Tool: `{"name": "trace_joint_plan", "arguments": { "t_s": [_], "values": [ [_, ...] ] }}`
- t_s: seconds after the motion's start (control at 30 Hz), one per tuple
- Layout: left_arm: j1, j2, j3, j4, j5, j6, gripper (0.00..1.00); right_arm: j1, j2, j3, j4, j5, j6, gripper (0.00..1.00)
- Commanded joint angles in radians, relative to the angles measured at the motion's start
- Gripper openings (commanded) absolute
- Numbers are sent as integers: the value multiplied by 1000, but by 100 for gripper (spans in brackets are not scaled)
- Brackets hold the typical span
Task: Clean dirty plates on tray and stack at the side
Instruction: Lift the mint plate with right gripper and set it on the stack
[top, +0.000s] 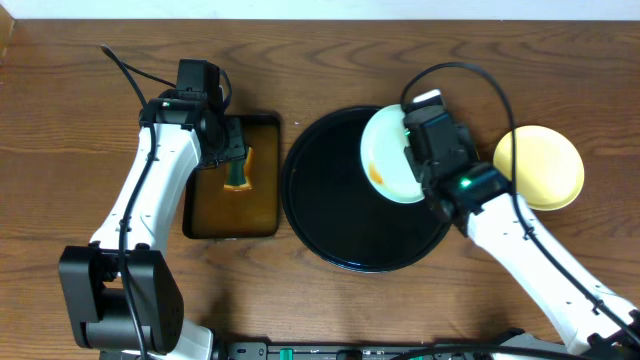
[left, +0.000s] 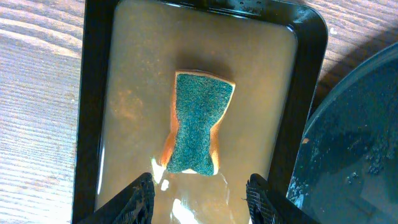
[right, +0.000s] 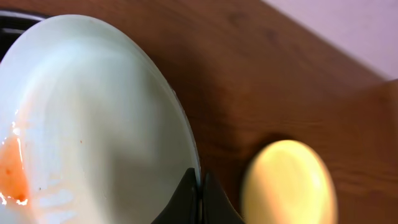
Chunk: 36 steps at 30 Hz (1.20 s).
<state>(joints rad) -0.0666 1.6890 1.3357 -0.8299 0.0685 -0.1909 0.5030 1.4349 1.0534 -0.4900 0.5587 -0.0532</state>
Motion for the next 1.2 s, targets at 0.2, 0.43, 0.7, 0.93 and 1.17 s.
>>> {"name": "trace_joint_plan", "arguments": {
  "t_s": [0.2, 0.43, 0.7, 0.93, 1.17],
  "values": [
    [2, 6, 5, 2, -2, -13, 50, 169, -17, 25, 74, 383, -200, 1],
    [2, 6, 5, 4, -2, -13, 50, 266, -16, 25, 158, 493, -410, 1],
    [2, 6, 5, 4, -2, -13, 50, 270, -16, 24, 245, 596, -435, 1],
    [2, 6, 5, 5, -2, -13, 50, 262, -16, 25, 262, 591, -397, 1],
    [2, 6, 5, 4, -2, -13, 50, 129, -15, 24, 128, 416, -89, 1]
  ]
}}
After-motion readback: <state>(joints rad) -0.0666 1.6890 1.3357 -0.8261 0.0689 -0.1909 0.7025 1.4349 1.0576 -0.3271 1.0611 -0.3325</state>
